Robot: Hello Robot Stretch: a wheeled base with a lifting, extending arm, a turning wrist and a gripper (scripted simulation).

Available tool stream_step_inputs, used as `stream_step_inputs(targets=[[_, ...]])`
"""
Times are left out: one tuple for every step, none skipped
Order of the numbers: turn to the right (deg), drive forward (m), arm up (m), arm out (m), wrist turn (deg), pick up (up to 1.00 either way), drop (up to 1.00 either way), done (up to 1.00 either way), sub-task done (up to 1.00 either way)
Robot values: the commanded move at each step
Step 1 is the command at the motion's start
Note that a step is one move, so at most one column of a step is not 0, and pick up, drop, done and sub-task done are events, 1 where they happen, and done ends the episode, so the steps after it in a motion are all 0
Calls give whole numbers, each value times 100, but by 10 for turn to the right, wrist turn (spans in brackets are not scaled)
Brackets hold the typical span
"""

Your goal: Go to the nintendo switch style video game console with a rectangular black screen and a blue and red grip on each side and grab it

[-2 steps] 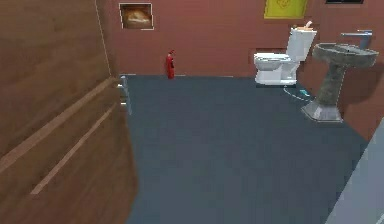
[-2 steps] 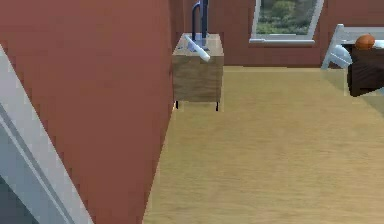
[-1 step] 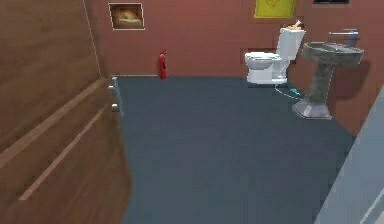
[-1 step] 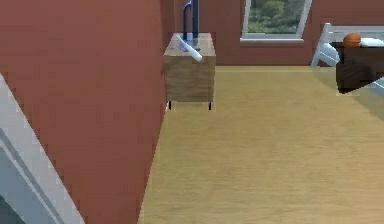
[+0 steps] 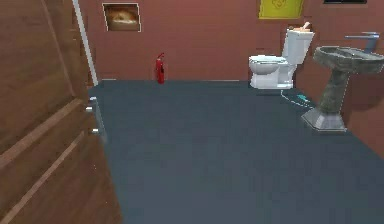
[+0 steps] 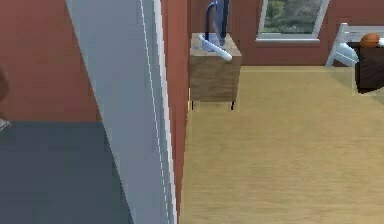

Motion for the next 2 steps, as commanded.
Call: stream_step_inputs(targets=[[30,0,0,0,0,0,0,0,0],[0,15,0,0,0,0,0,0,0]])
